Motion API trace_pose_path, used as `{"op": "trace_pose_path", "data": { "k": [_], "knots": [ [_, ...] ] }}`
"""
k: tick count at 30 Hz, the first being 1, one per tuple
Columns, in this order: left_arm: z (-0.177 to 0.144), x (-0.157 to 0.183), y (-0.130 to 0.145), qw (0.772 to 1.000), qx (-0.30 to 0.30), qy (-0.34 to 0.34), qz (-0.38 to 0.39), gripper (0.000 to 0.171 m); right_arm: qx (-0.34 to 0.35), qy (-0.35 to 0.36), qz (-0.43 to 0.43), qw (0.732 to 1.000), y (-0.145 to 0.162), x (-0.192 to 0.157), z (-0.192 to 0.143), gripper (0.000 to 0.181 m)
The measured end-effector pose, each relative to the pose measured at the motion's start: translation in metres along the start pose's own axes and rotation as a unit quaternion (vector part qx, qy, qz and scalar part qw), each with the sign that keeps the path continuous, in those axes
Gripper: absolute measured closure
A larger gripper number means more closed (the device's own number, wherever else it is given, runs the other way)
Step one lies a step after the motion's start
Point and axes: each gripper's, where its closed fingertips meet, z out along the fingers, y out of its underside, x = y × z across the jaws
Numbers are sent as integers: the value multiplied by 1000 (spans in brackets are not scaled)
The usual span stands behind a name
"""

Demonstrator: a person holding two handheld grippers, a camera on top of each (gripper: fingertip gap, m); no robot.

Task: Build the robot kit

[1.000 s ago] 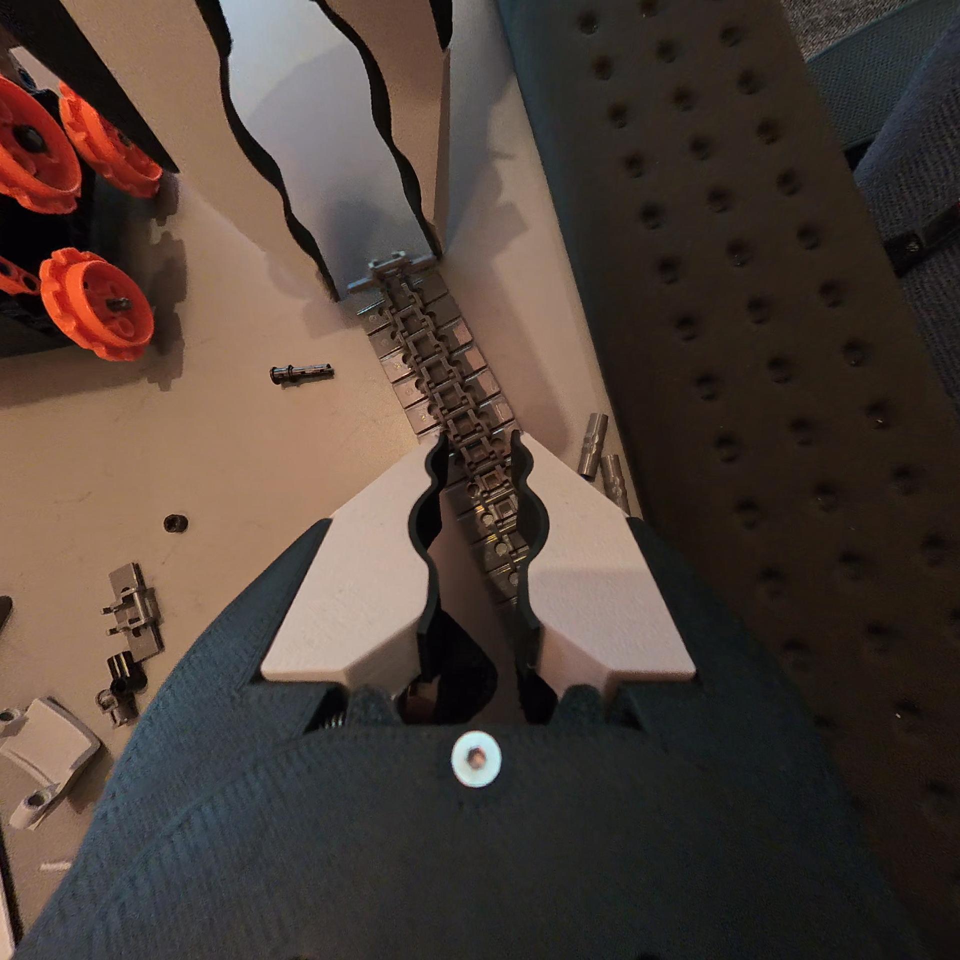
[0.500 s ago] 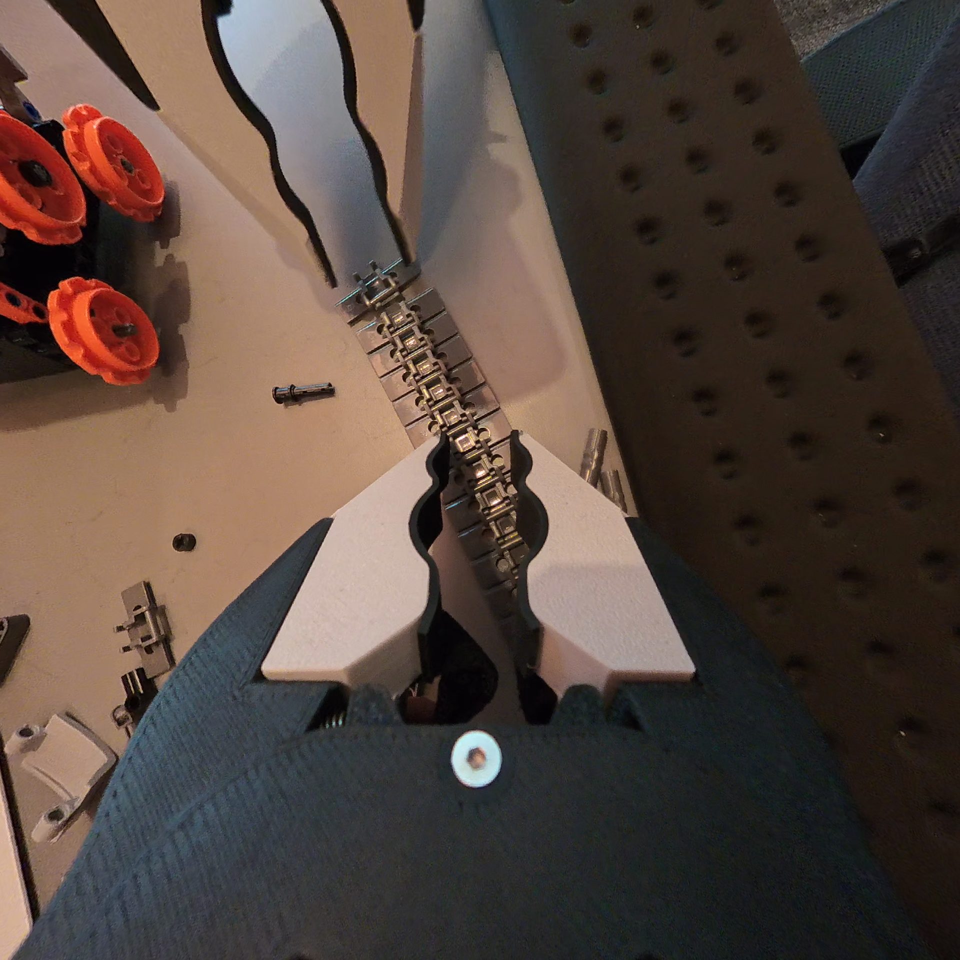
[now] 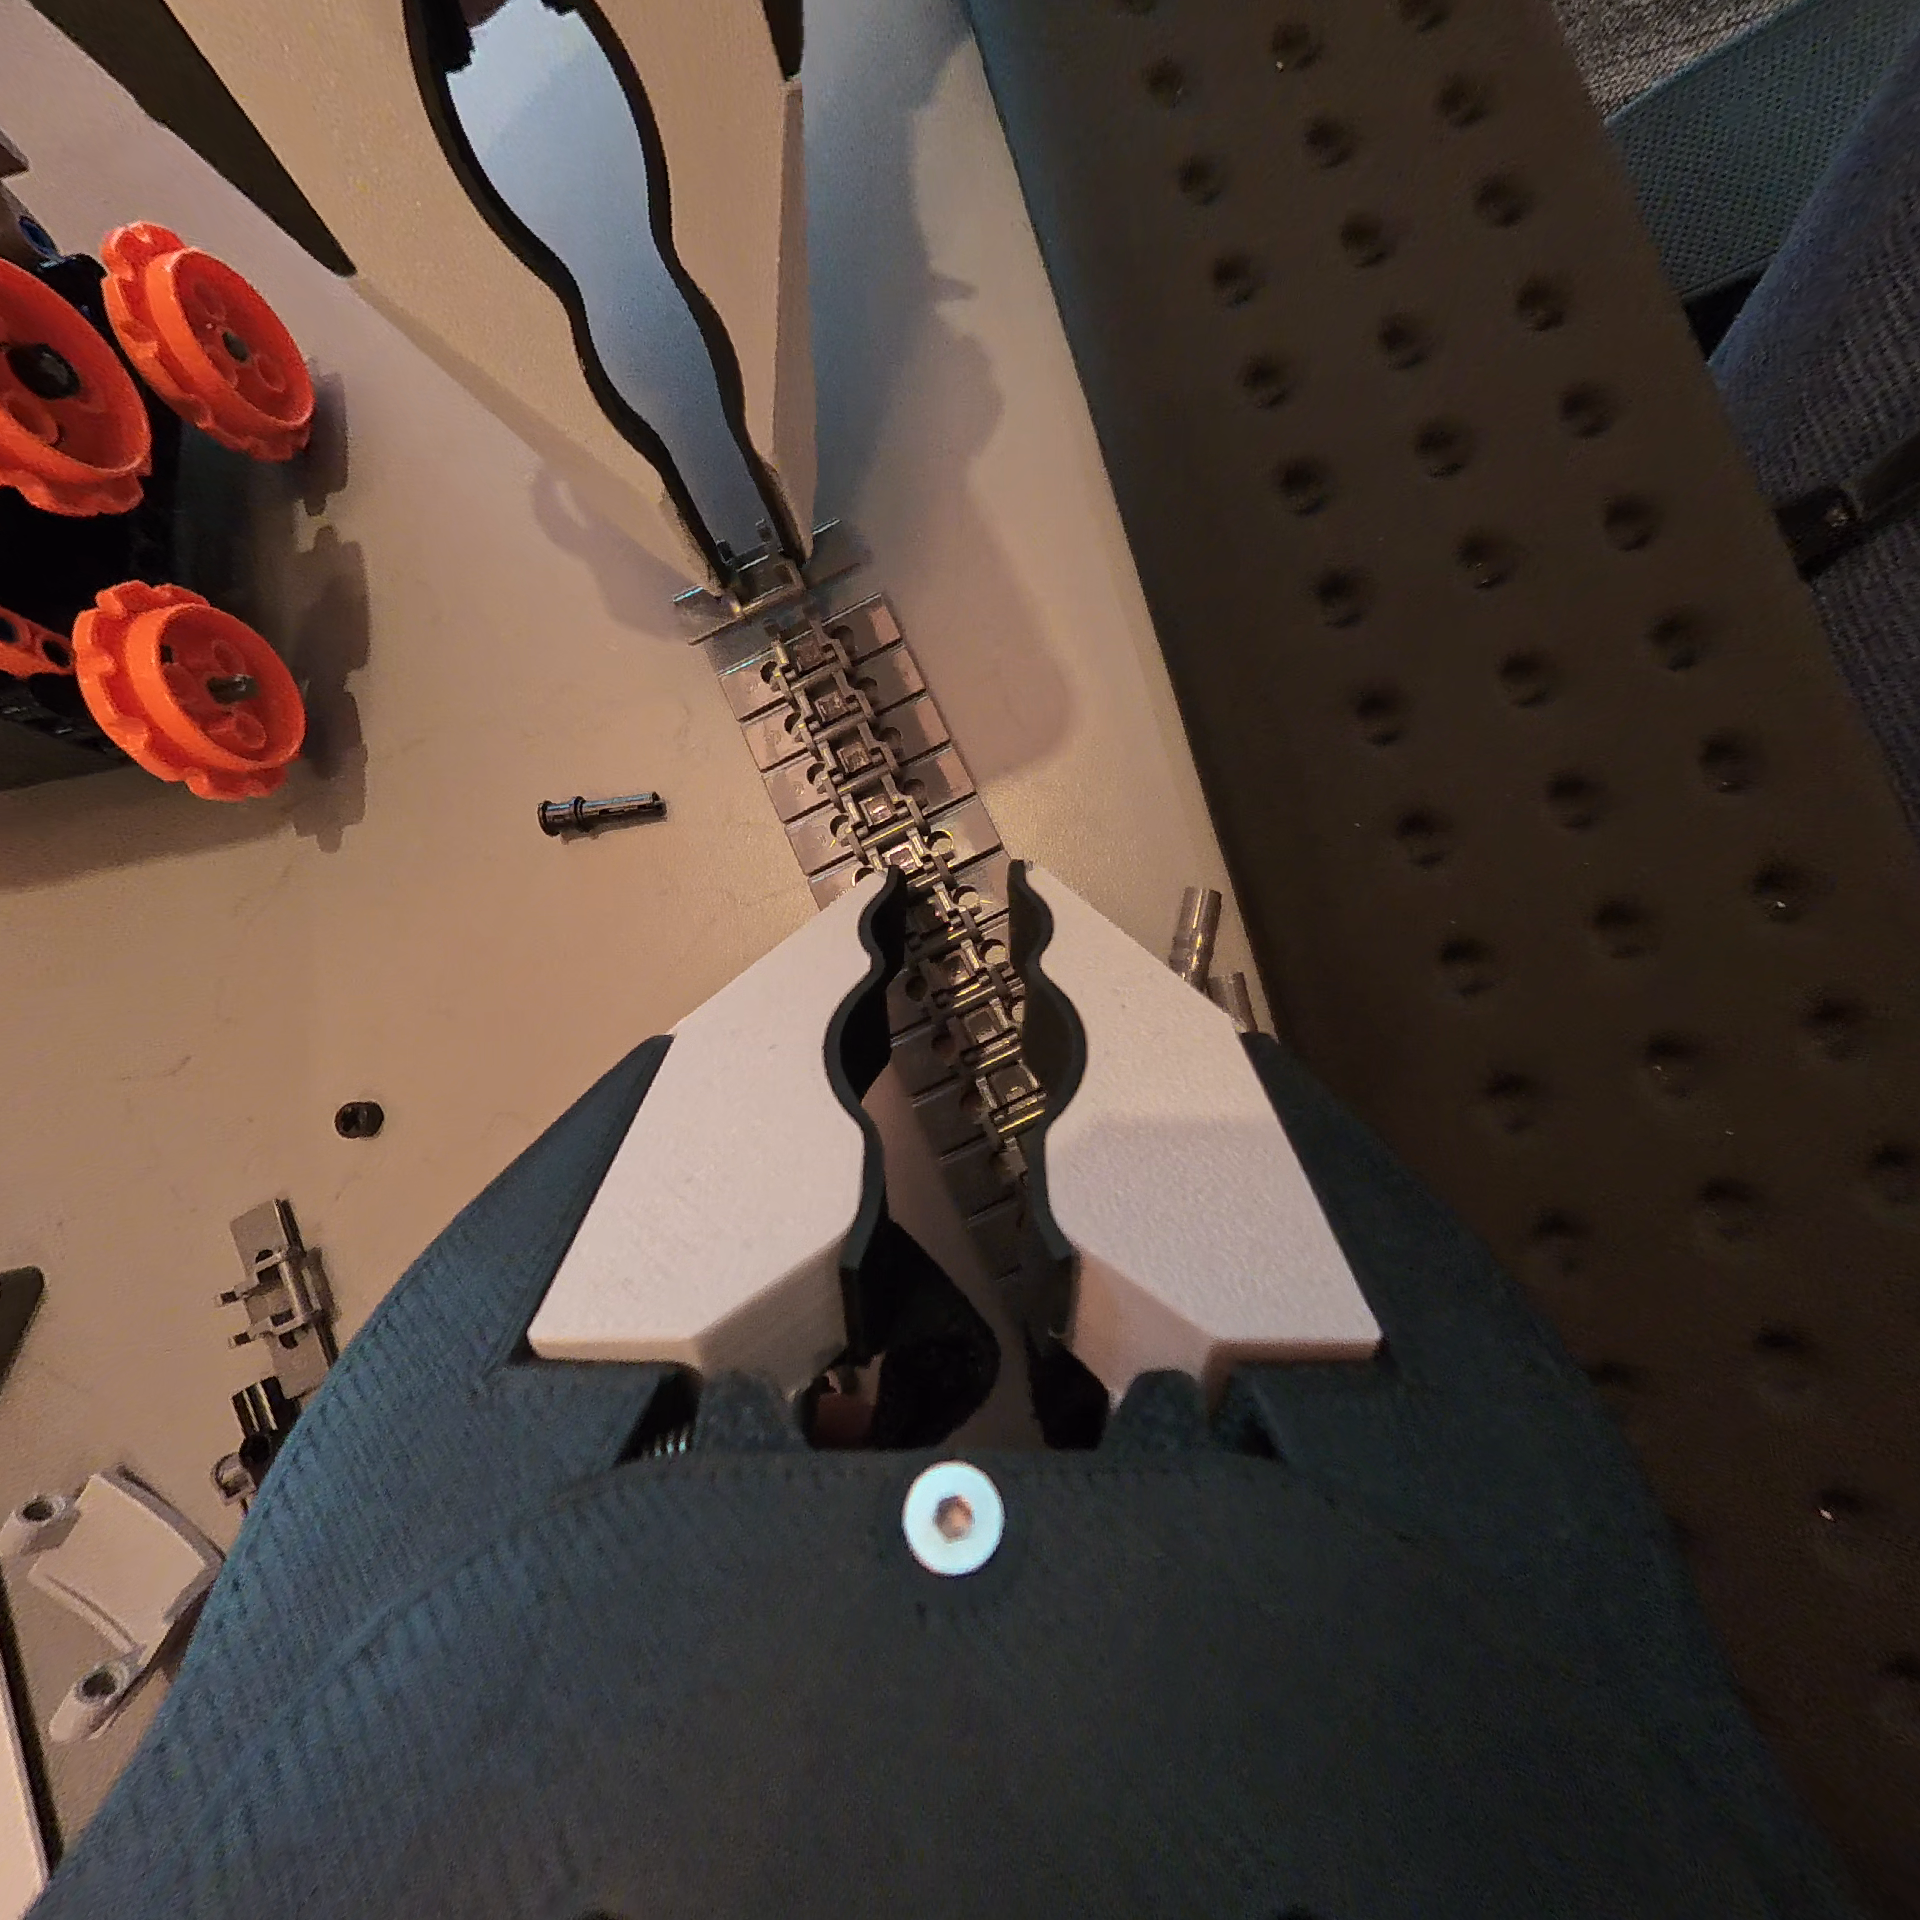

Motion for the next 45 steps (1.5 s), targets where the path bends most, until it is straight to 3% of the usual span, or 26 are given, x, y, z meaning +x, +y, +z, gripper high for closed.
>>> {"op": "trace_pose_path", "data": {
  "k": [12, 16, 17, 19, 30, 40, 45],
  "knots": [
    [0, 0, 0, 1000, 1, 1, 0, 153, -27, -12, -9, 1000, 1, -2, 7, 171],
    [0, 1, 0, 1000, -2, 1, 3, 153, -24, -2, -8, 1000, 0, 0, 3, 158],
    [0, 1, 0, 1000, -1, 2, 3, 153, -18, 5, -8, 1000, -2, 2, 1, 159],
    [-2, -1, -3, 1000, 7, -4, 3, 153, 14, 23, -14, 1000, -12, 5, -4, 181],
    [0, -1, 0, 1000, -9, -11, -1, 155, 2, 19, -20, 1000, -7, 0, 8, 181],
    [-6, 0, 5, 1000, -23, -5, -6, 151, -72, 0, -20, 997, -6, -2, 9, 181],
    [-32, 5, 29, 996, -72, -5, -42, 151, -114, -19, -20, 993, -6, -3, 10, 181]
  ]
}}
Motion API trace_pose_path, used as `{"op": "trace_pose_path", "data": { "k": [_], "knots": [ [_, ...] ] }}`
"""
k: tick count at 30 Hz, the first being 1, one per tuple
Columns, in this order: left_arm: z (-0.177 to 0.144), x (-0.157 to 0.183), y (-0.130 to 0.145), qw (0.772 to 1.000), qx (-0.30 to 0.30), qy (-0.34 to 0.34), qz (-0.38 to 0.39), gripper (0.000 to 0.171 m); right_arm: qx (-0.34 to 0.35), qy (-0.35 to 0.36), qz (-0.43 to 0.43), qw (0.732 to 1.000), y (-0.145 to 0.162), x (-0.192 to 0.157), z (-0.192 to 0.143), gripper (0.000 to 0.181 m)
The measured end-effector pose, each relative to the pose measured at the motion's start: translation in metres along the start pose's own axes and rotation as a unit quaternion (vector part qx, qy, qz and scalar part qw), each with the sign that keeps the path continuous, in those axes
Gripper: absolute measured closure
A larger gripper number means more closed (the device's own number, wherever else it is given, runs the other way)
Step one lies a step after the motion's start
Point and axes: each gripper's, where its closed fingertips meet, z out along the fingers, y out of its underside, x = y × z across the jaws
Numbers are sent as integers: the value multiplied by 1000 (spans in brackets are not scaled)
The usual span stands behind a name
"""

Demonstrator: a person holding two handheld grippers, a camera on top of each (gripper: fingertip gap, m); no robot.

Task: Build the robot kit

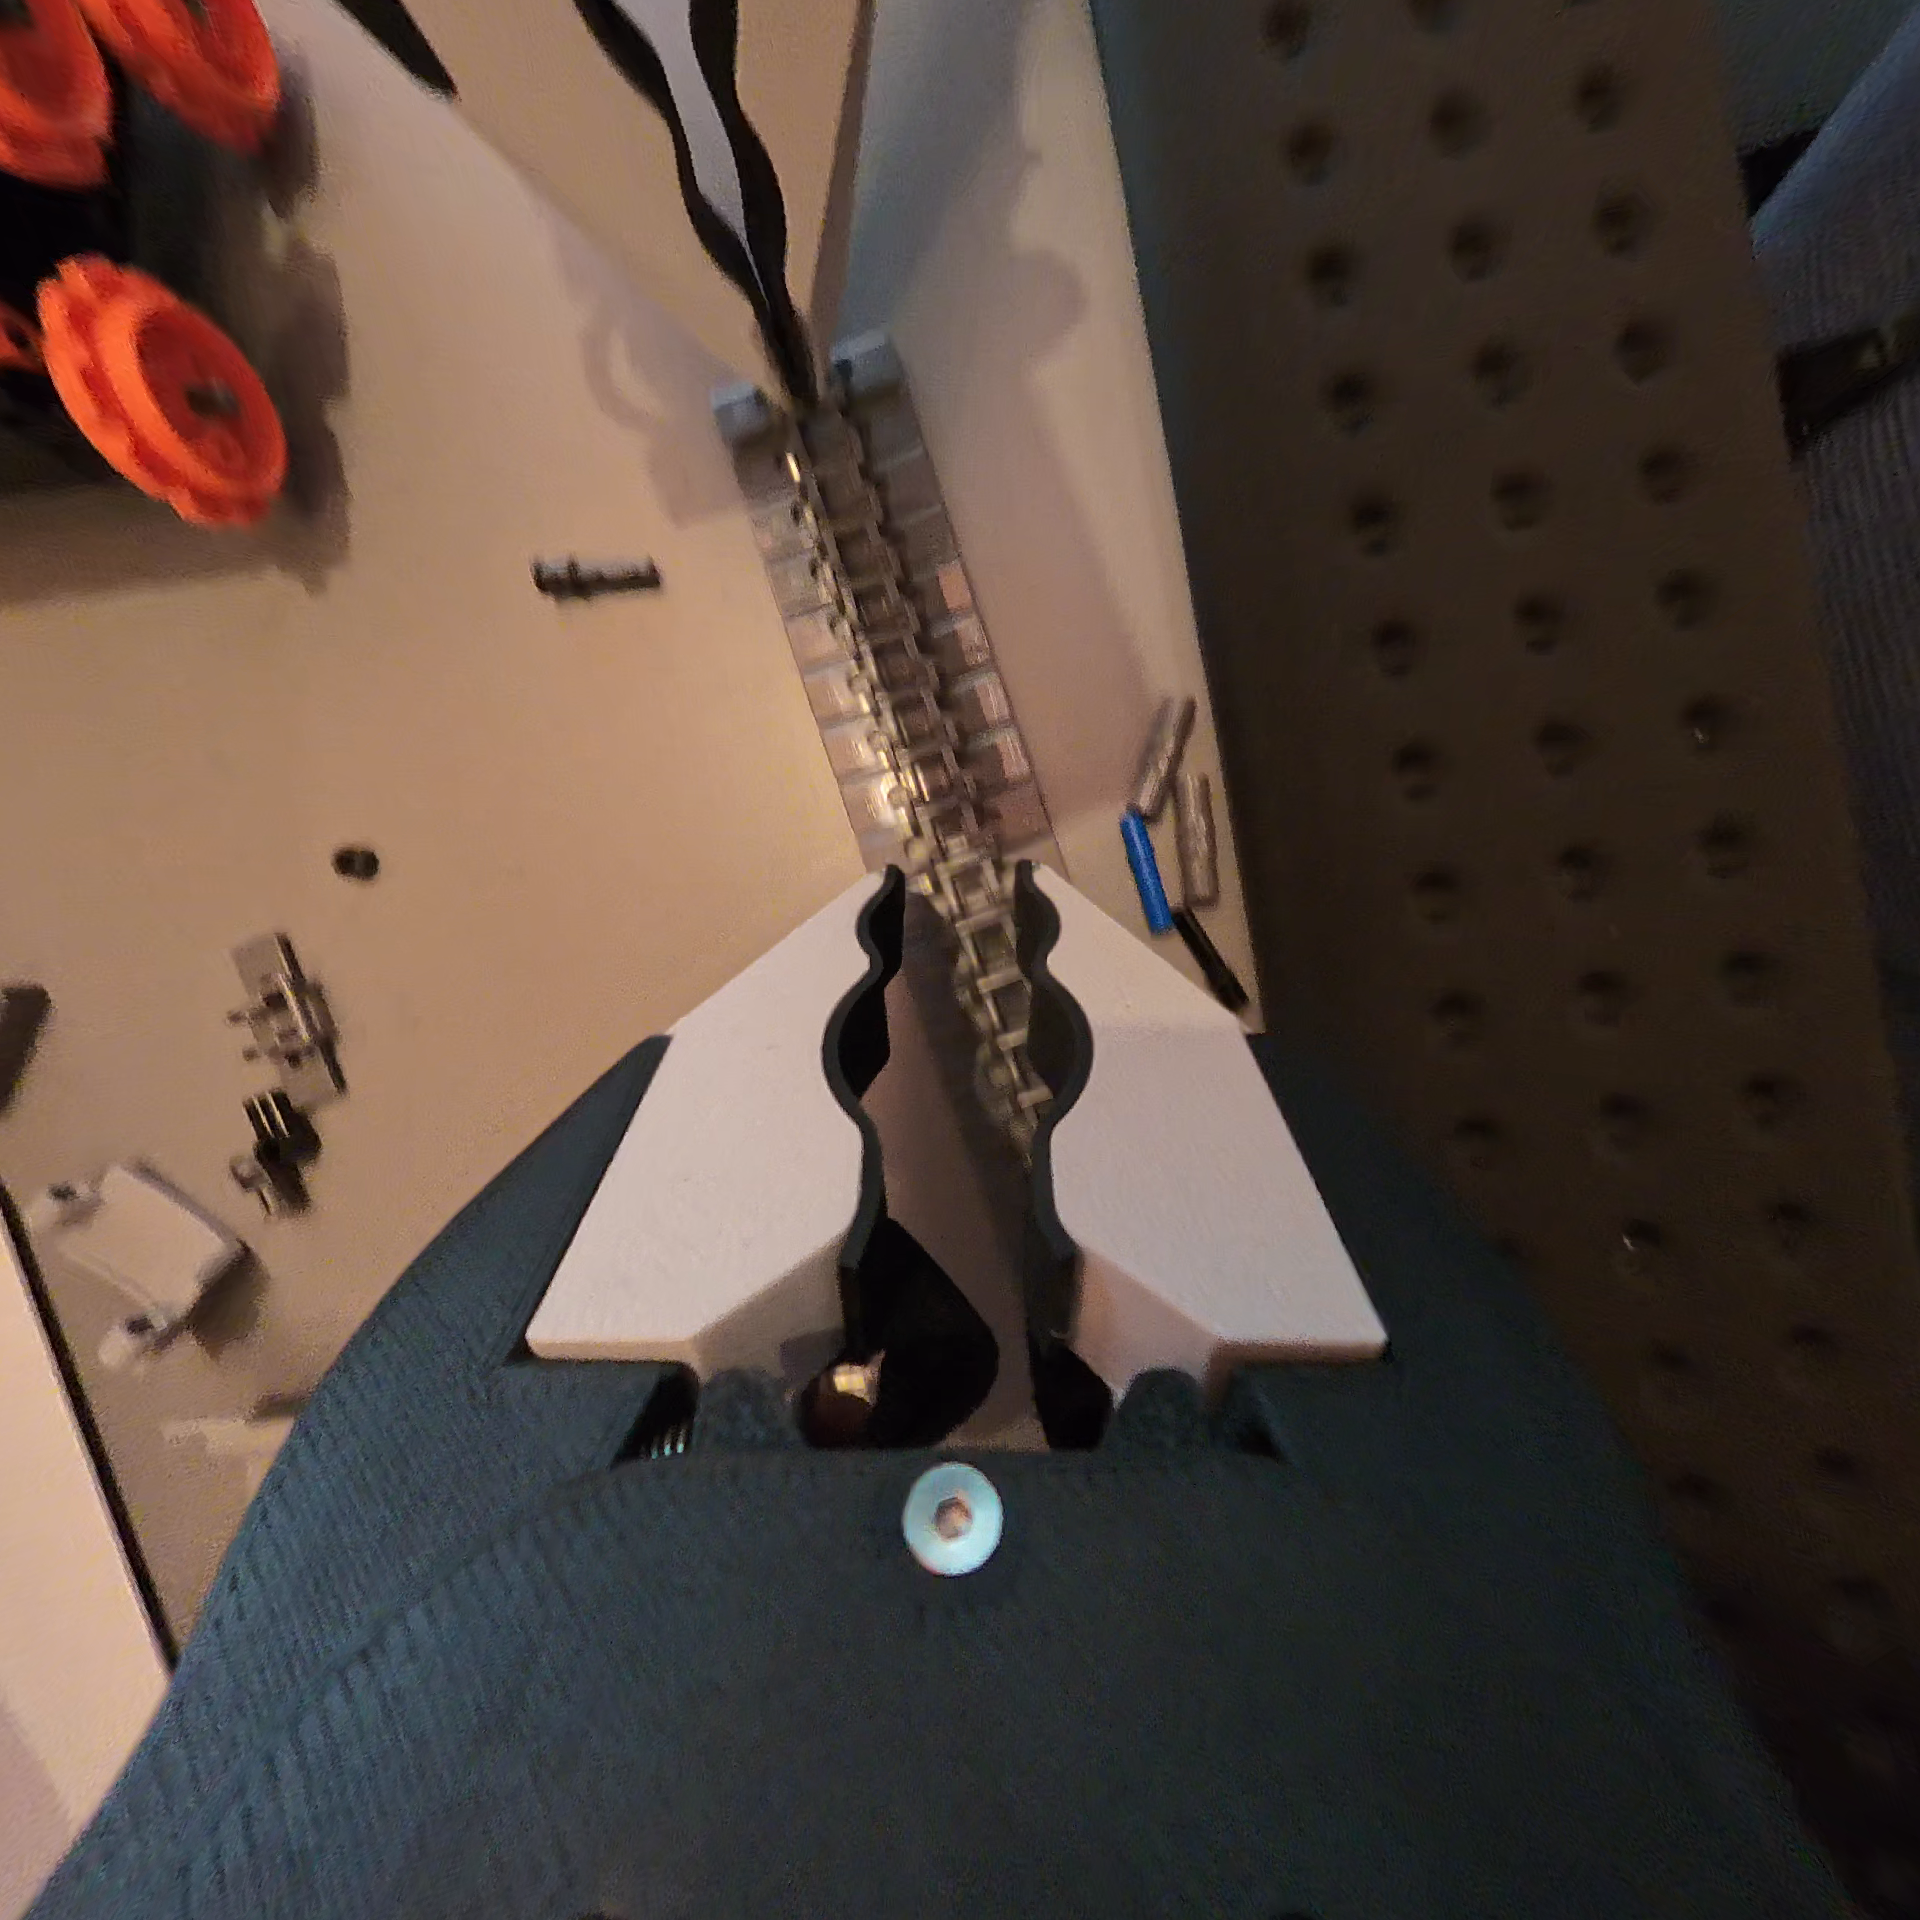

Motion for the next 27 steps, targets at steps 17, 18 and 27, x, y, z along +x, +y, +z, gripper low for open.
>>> {"op": "trace_pose_path", "data": {
  "k": [17, 18, 27],
  "knots": [
    [-74, -43, 61, 988, -21, -125, -90, 156, -54, 5, 16, 998, -1, 1, -5, 174],
    [-74, -46, 68, 986, -30, -131, -95, 156, -33, 17, 19, 999, -4, 2, -10, 174],
    [-53, -40, 81, 988, -70, -100, -92, 152, 67, 86, 20, 994, -24, 19, -22, 173]
  ]
}}
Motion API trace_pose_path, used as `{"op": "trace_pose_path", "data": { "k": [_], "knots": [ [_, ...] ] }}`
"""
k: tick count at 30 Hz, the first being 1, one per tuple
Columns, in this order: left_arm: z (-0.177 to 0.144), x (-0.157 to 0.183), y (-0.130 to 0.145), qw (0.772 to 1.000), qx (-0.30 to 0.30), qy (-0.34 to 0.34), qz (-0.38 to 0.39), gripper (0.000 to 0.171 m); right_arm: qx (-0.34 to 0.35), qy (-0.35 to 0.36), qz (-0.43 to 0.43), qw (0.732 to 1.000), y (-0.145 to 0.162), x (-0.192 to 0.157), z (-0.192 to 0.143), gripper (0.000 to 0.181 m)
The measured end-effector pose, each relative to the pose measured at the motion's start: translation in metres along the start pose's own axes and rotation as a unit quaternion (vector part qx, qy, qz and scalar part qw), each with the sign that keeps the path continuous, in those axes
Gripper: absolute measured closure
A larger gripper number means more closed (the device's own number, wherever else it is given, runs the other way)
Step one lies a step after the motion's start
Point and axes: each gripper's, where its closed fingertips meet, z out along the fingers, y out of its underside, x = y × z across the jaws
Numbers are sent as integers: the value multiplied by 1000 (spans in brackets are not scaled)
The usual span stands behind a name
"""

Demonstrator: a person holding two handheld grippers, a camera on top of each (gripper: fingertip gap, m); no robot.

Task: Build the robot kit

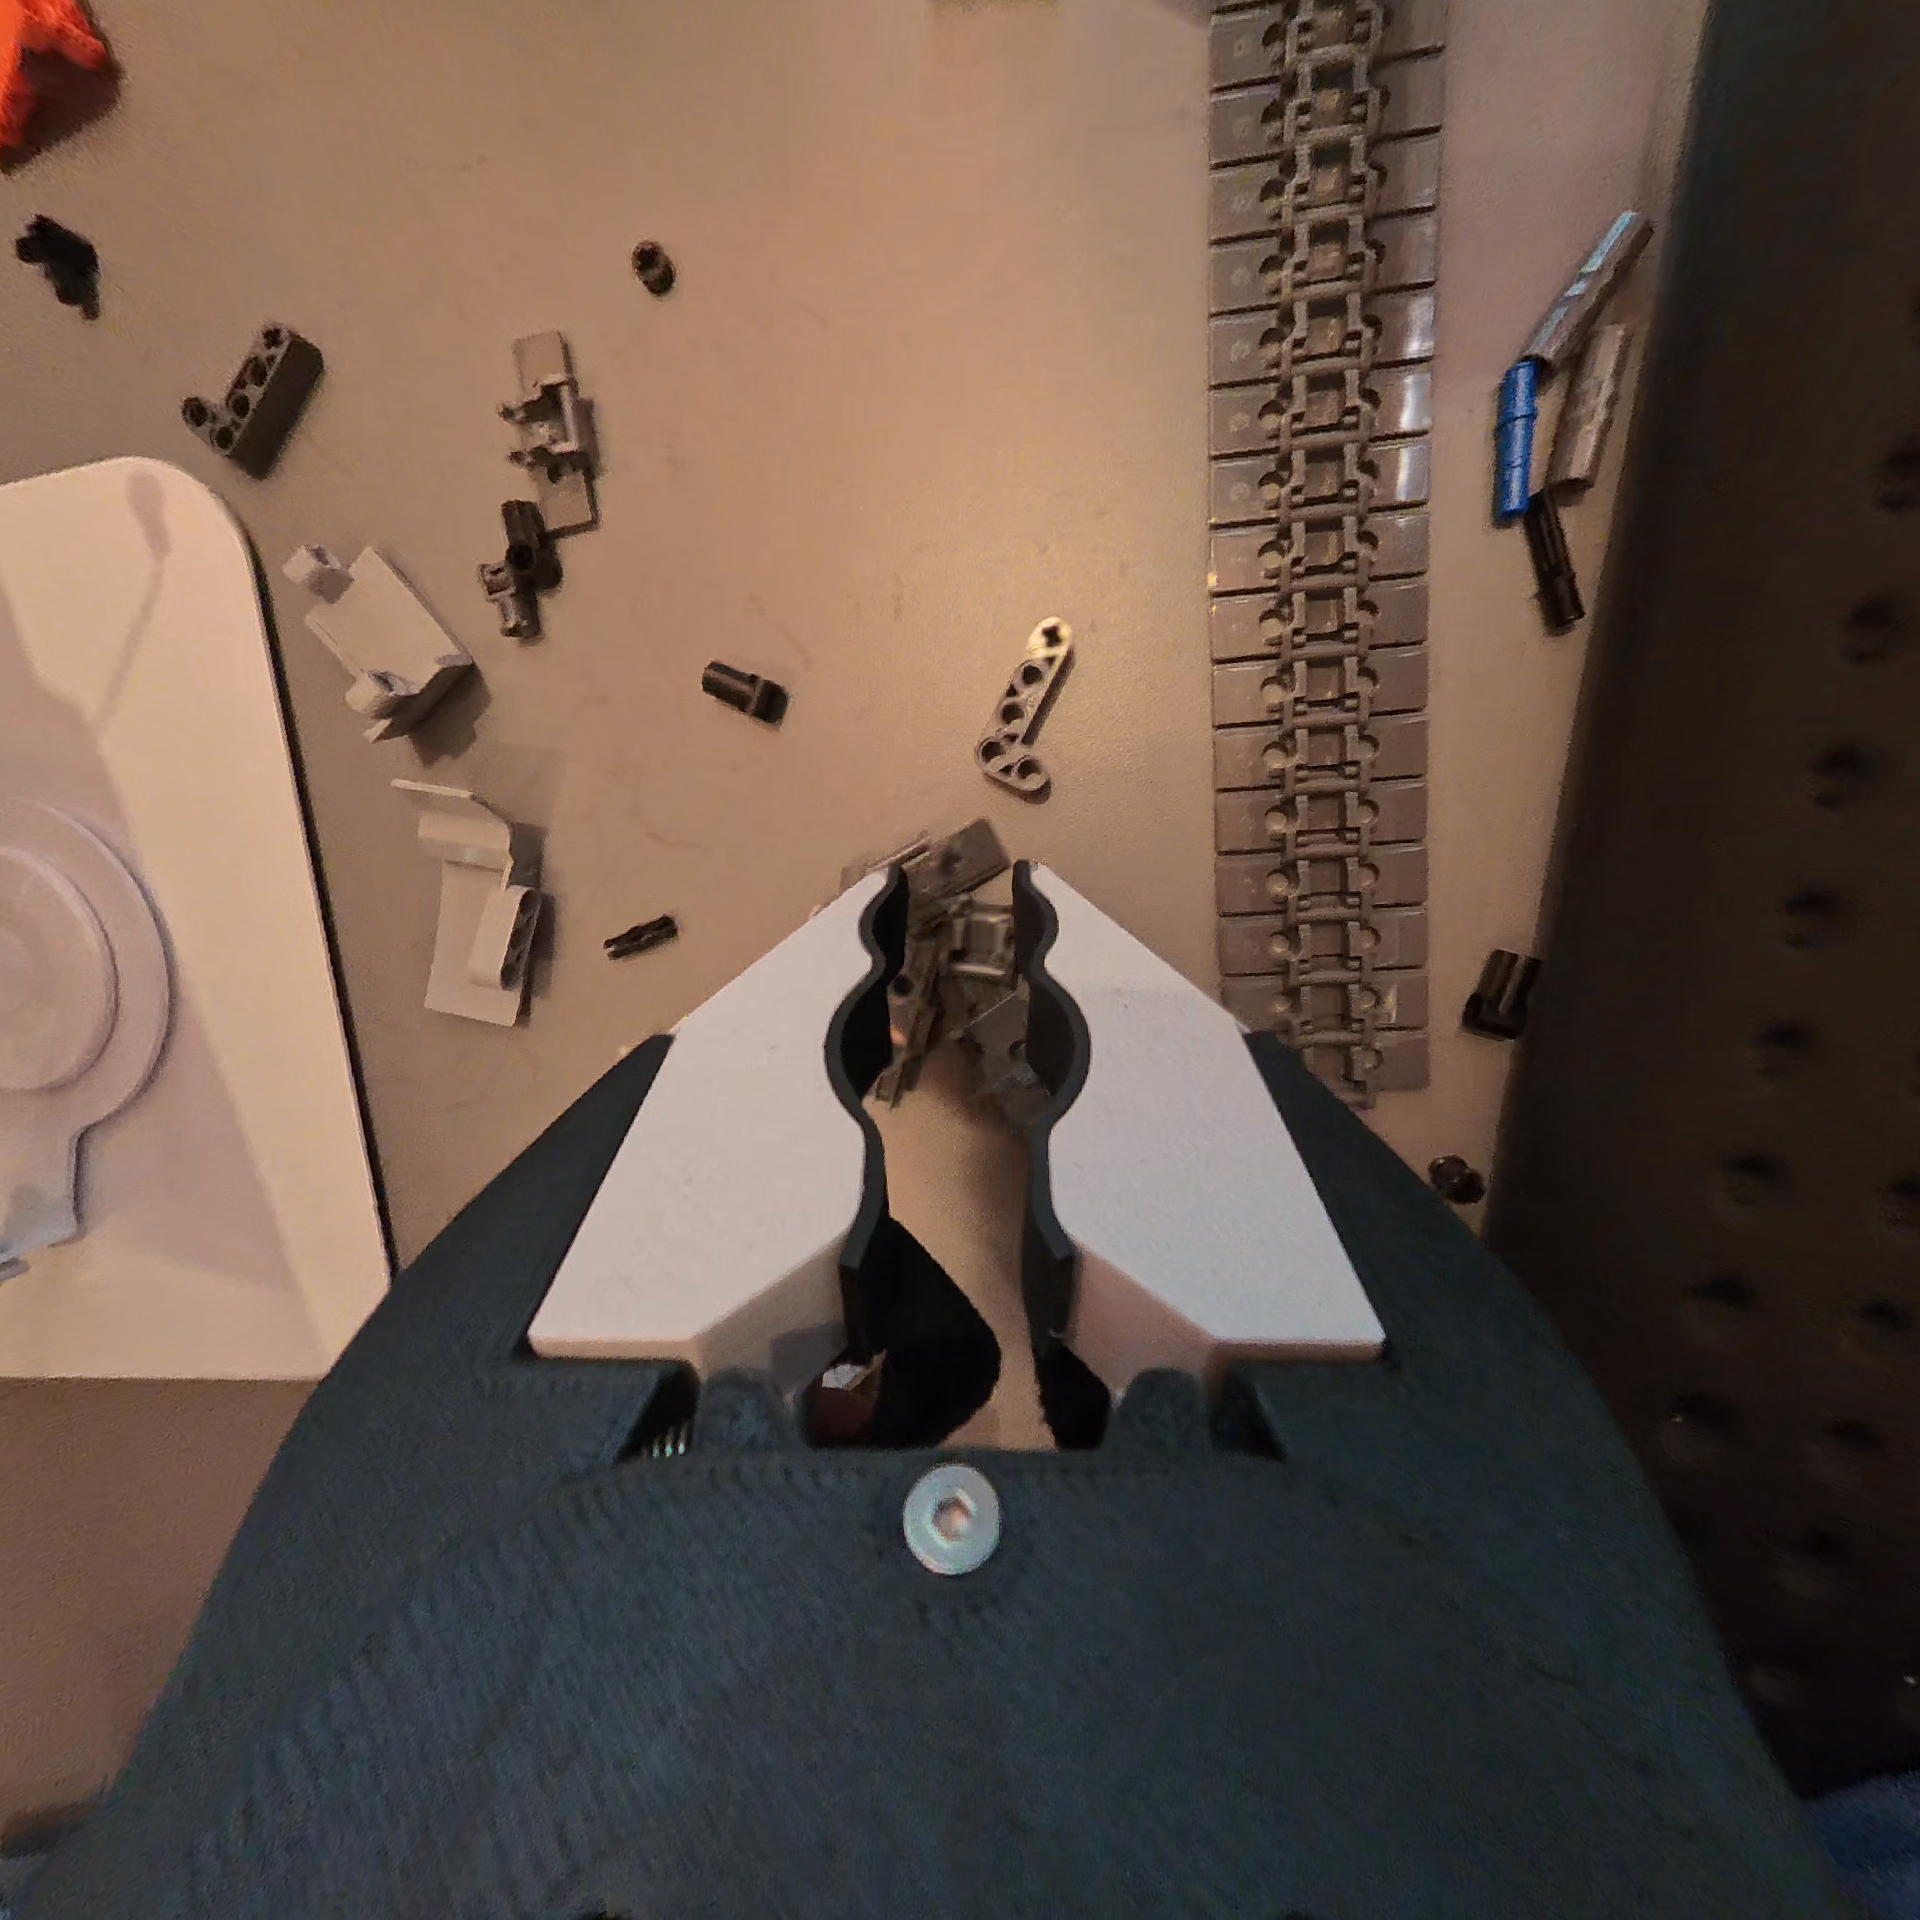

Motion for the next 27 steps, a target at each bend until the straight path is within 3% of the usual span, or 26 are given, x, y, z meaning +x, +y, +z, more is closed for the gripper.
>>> {"op": "trace_pose_path", "data": {
  "k": [3, 8, 14, 19, 23, 27],
  "knots": [
    [-8, -13, 10, 999, -14, -30, -21, 150, 19, 4, 3, 1000, -2, 1, 3, 173],
    [4, -9, 10, 999, -28, -17, -18, 147, 29, 5, 1, 1000, -2, 1, 6, 173],
    [13, -12, 7, 999, -33, -27, -3, 159, 38, 10, 0, 999, -2, 1, 4, 174],
    [15, -14, 2, 999, -27, -34, 7, 159, 42, 17, 4, 999, 1, 3, 0, 174],
    [12, -16, -11, 999, -6, -43, 21, 159, 48, 22, 9, 999, 3, 3, -6, 175],
    [13, -12, -42, 999, 25, -35, 31, 159, 53, 28, 17, 998, 7, 4, -11, 175]
  ]
}}
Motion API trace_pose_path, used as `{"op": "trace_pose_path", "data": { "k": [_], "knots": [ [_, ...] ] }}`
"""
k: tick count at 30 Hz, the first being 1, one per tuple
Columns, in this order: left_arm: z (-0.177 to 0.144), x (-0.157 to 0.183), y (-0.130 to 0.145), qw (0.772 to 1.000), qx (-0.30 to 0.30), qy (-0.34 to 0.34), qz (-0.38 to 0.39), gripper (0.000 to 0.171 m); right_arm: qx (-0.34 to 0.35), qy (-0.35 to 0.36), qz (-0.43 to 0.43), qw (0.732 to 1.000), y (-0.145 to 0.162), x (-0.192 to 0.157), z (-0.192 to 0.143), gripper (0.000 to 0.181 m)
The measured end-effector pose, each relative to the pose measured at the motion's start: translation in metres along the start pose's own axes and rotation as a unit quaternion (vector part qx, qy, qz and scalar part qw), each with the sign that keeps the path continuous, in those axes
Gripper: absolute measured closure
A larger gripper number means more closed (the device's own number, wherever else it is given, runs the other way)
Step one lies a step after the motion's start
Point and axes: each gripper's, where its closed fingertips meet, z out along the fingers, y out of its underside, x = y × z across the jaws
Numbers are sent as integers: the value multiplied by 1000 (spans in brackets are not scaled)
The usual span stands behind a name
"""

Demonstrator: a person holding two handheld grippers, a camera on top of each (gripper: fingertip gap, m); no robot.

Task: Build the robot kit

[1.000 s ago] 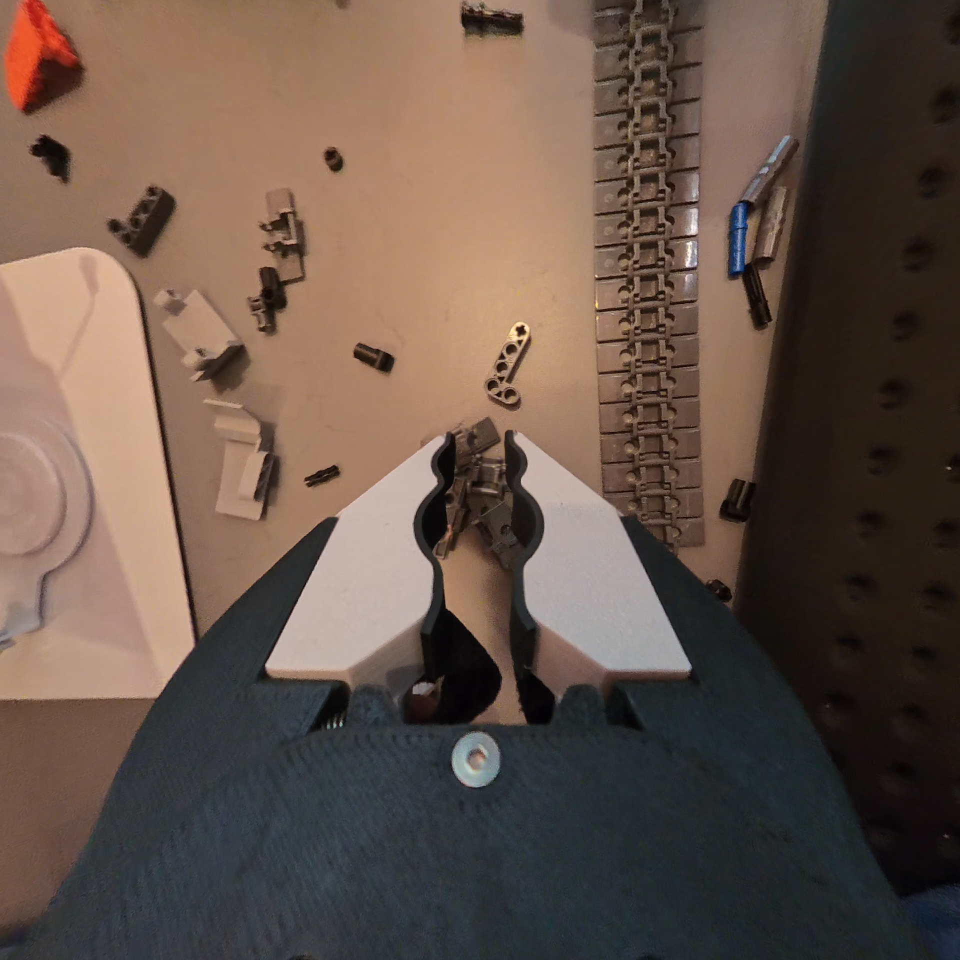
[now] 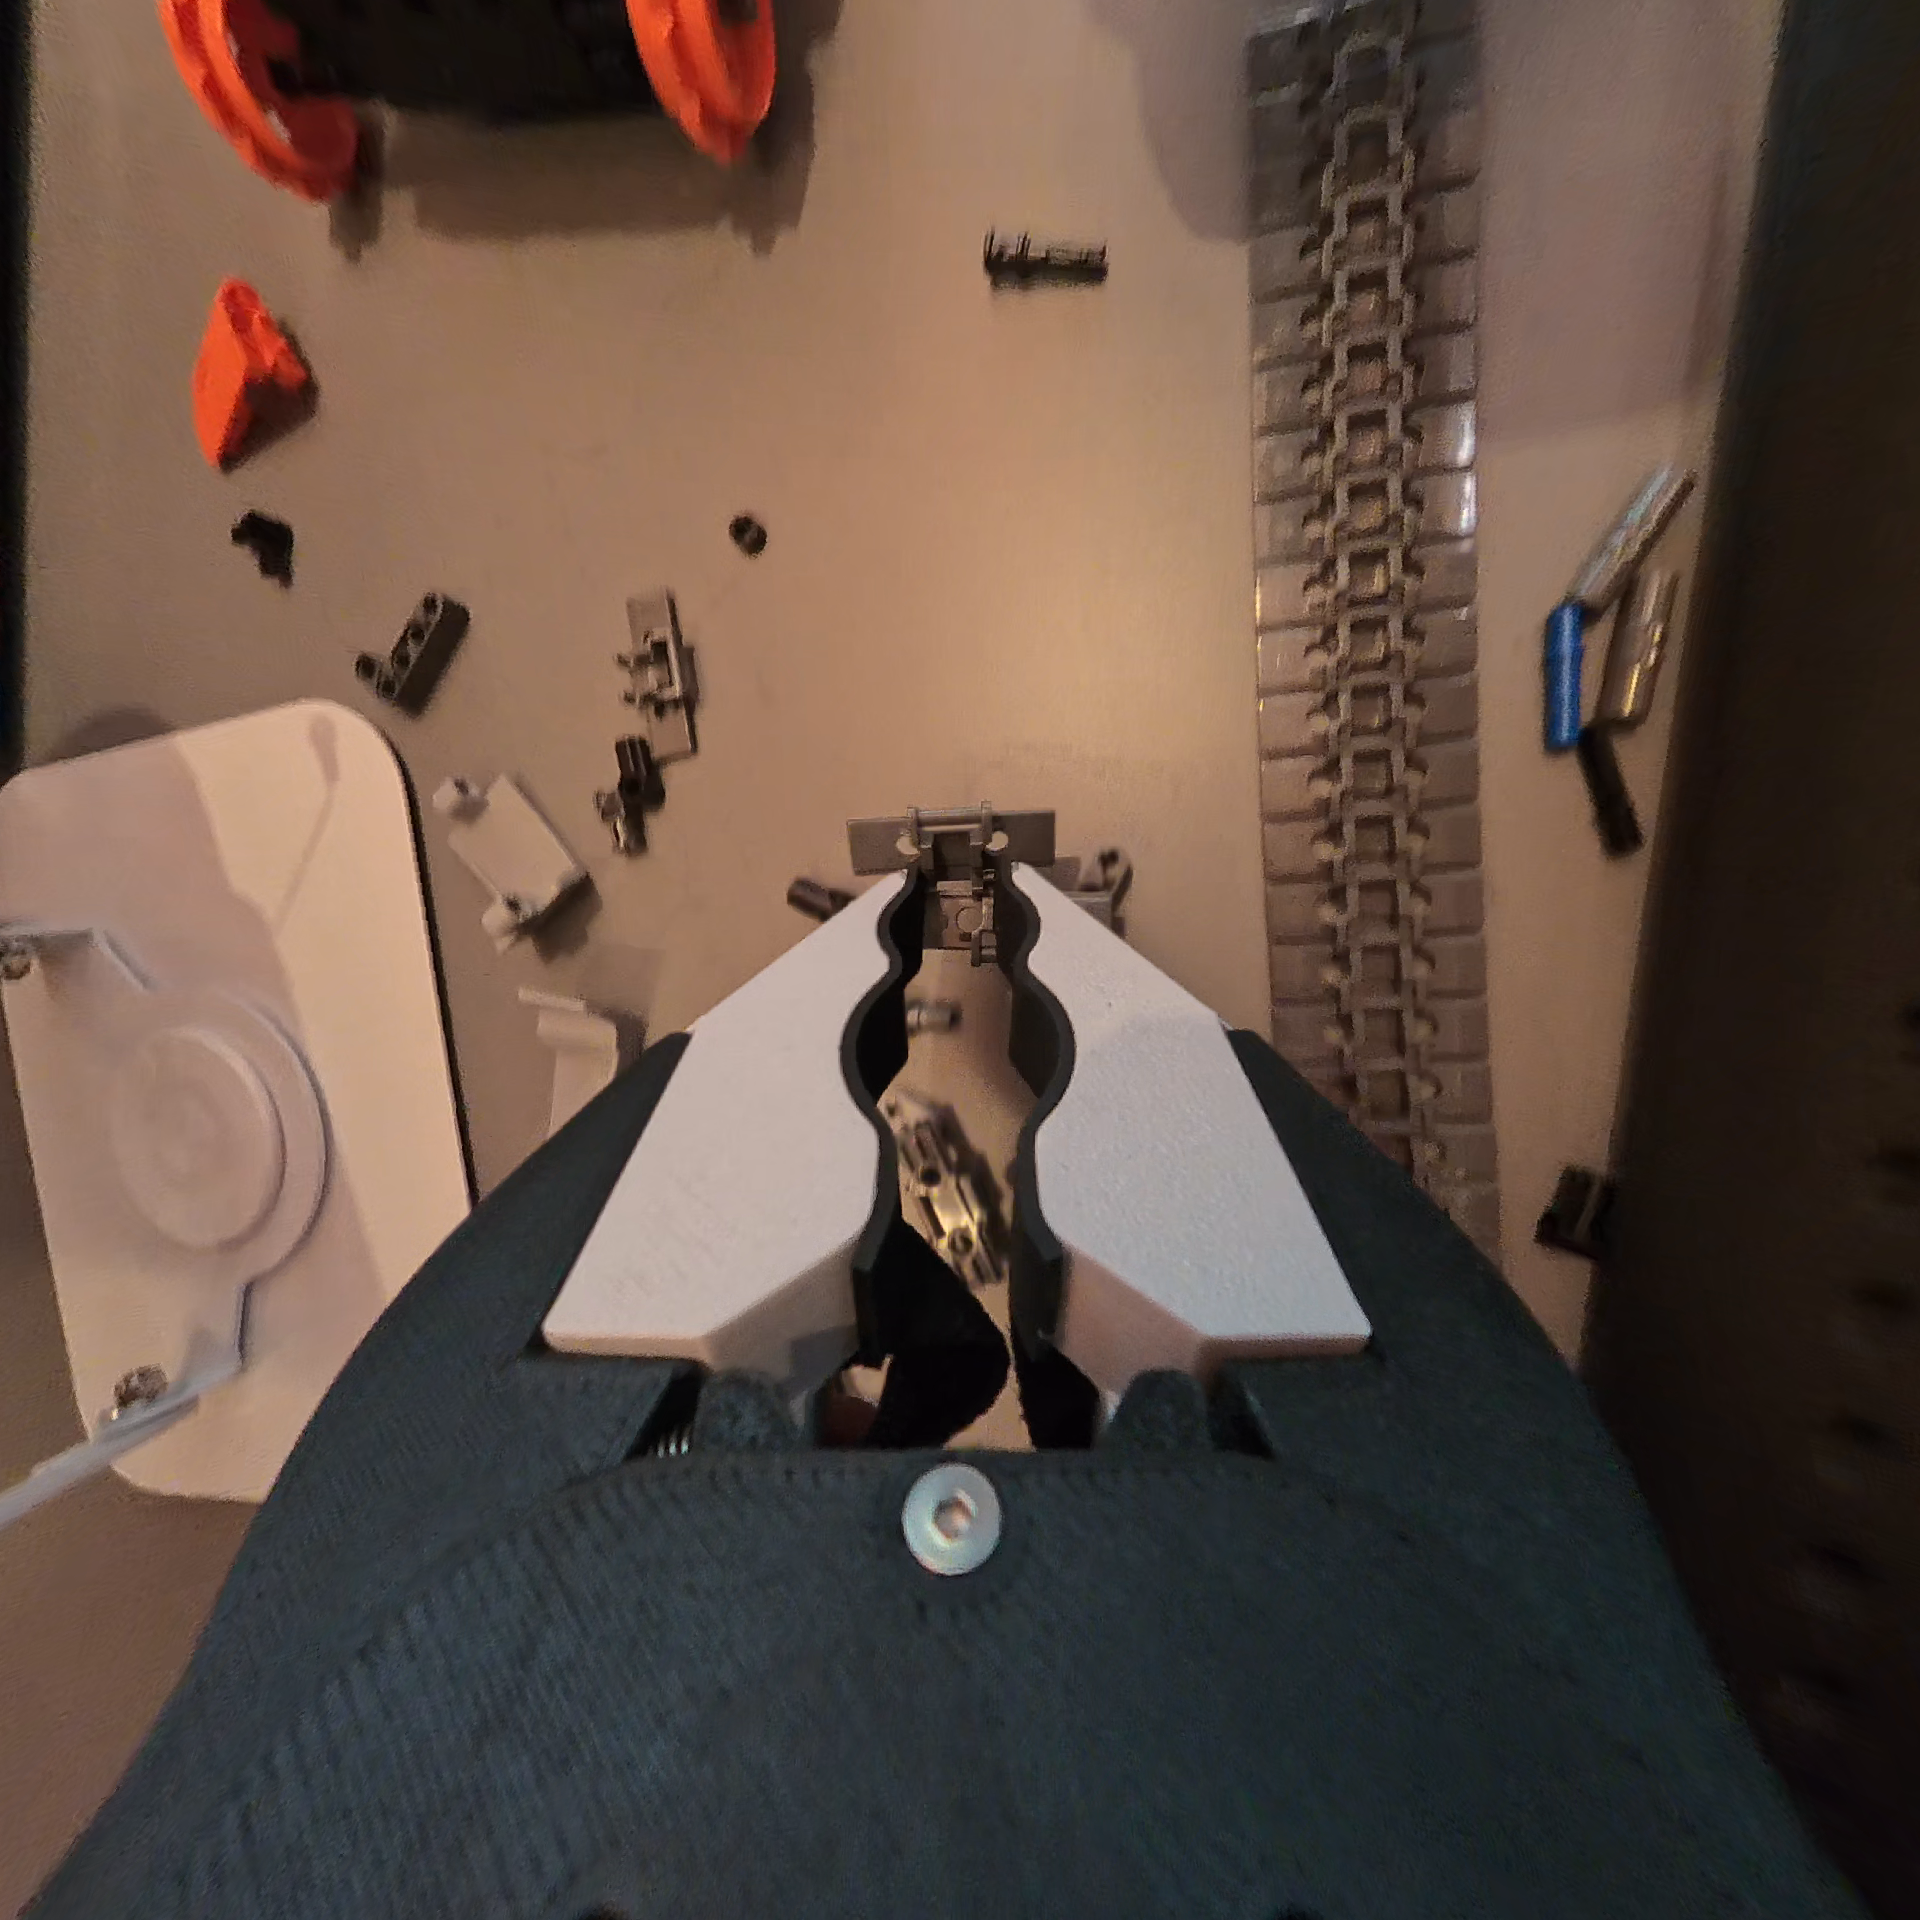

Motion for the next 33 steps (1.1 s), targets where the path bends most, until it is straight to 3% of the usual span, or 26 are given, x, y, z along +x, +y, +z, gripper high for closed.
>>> {"op": "trace_pose_path", "data": {
  "k": [6, 11, 18, 26, 33],
  "knots": [
    [39, 7, -31, 1000, -23, 17, 8, 159, 16, -5, 14, 1000, -4, -5, 4, 172],
    [44, 8, -47, 999, 11, 43, -22, 147, 16, 2, 20, 1000, -6, -4, 15, 169],
    [35, -4, -27, 999, -24, 45, -12, 147, 38, 18, 56, 998, -16, 9, 25, 169],
    [42, -5, -43, 999, 13, 37, 12, 153, 13, 39, 67, 997, -18, 23, 43, 162],
    [32, -4, -27, 999, -10, 36, 3, 155, 40, 8, 53, 998, -36, 7, 48, 166]
  ]
}}
